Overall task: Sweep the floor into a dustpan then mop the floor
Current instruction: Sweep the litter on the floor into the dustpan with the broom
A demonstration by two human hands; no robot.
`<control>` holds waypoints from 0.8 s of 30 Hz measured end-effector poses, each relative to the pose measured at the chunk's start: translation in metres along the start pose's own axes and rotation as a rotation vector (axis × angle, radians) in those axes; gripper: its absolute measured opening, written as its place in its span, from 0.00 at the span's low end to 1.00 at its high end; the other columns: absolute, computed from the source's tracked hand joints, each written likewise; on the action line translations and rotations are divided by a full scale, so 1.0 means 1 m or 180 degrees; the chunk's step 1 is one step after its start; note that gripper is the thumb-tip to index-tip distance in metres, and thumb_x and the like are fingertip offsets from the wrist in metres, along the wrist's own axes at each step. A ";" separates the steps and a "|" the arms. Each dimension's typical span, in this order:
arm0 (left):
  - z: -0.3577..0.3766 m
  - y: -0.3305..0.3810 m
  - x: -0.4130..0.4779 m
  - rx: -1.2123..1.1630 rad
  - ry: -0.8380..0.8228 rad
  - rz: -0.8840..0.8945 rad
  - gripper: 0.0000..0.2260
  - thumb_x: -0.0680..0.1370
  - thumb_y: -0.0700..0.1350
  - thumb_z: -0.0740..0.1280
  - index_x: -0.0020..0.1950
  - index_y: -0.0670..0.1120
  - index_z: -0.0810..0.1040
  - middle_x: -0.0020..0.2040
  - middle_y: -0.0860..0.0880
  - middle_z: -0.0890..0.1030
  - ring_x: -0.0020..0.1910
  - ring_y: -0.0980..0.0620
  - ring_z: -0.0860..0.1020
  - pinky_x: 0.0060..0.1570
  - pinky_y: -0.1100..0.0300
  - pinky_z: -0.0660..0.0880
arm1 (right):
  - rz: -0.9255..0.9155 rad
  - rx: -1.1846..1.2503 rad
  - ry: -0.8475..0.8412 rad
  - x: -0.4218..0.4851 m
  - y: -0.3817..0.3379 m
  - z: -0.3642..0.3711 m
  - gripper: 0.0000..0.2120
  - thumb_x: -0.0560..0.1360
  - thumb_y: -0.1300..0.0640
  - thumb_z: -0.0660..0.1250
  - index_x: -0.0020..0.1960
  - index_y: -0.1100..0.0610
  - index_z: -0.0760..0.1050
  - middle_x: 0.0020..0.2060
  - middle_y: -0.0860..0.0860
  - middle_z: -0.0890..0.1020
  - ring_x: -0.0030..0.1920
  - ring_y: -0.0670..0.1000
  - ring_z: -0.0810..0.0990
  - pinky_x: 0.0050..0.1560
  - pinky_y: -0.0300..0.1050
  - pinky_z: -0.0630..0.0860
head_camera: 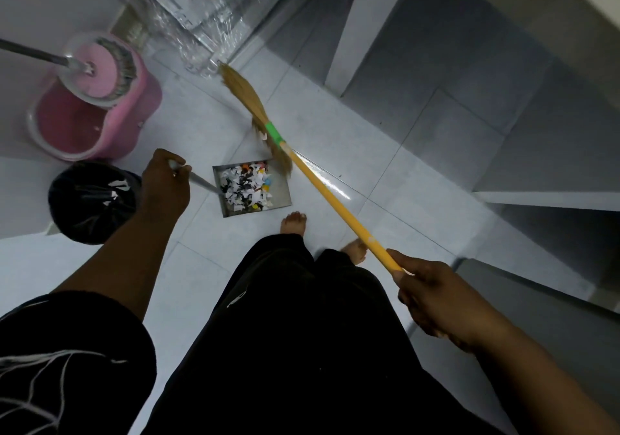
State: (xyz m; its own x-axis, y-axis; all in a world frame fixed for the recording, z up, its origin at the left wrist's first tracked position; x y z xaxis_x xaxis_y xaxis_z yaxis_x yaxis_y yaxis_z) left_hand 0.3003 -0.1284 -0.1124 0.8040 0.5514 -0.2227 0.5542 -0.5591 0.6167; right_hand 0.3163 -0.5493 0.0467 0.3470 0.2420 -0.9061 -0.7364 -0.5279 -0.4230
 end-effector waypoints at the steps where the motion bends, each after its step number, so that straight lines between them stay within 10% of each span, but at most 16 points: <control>1: -0.004 -0.003 -0.003 -0.0046 0.0037 -0.0035 0.04 0.79 0.34 0.64 0.52 0.41 0.73 0.41 0.51 0.73 0.39 0.61 0.71 0.40 0.76 0.68 | -0.0005 -0.0013 -0.0001 -0.008 -0.004 -0.005 0.16 0.81 0.54 0.59 0.59 0.34 0.75 0.27 0.50 0.66 0.24 0.49 0.60 0.22 0.39 0.61; 9: -0.033 -0.058 -0.031 0.0134 0.0262 -0.0720 0.07 0.78 0.44 0.66 0.53 0.41 0.74 0.50 0.40 0.80 0.51 0.40 0.79 0.52 0.49 0.74 | 0.0237 -0.0448 0.0474 0.027 -0.004 -0.005 0.11 0.80 0.54 0.60 0.59 0.43 0.74 0.25 0.48 0.68 0.23 0.48 0.61 0.23 0.38 0.61; 16: -0.035 -0.077 -0.053 0.0014 0.0428 -0.1216 0.05 0.79 0.41 0.66 0.53 0.41 0.74 0.50 0.41 0.80 0.51 0.42 0.78 0.47 0.58 0.69 | 0.0292 -0.0738 0.0142 0.070 -0.013 0.049 0.15 0.79 0.56 0.59 0.64 0.51 0.74 0.27 0.50 0.73 0.22 0.47 0.69 0.23 0.40 0.65; 24: -0.037 -0.069 -0.054 0.0150 0.0196 -0.1110 0.09 0.78 0.45 0.68 0.55 0.42 0.78 0.52 0.42 0.81 0.53 0.43 0.78 0.53 0.55 0.71 | 0.0100 -0.0711 -0.0008 0.033 -0.018 0.029 0.13 0.79 0.55 0.61 0.53 0.38 0.79 0.26 0.50 0.71 0.22 0.47 0.64 0.23 0.38 0.63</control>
State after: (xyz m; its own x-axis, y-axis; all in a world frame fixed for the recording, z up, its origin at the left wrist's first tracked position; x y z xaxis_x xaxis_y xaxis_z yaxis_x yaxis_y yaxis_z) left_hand 0.2112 -0.0968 -0.1153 0.5510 0.7495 -0.3669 0.8035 -0.3579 0.4757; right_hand 0.3242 -0.5079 0.0249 0.3243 0.2246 -0.9189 -0.5998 -0.7023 -0.3833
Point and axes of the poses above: each hand's wrist, its own x-axis towards the middle knuckle, its own z-axis out of the palm, y = z × x, the point moved 1 cm from there along x, towards the middle knuckle
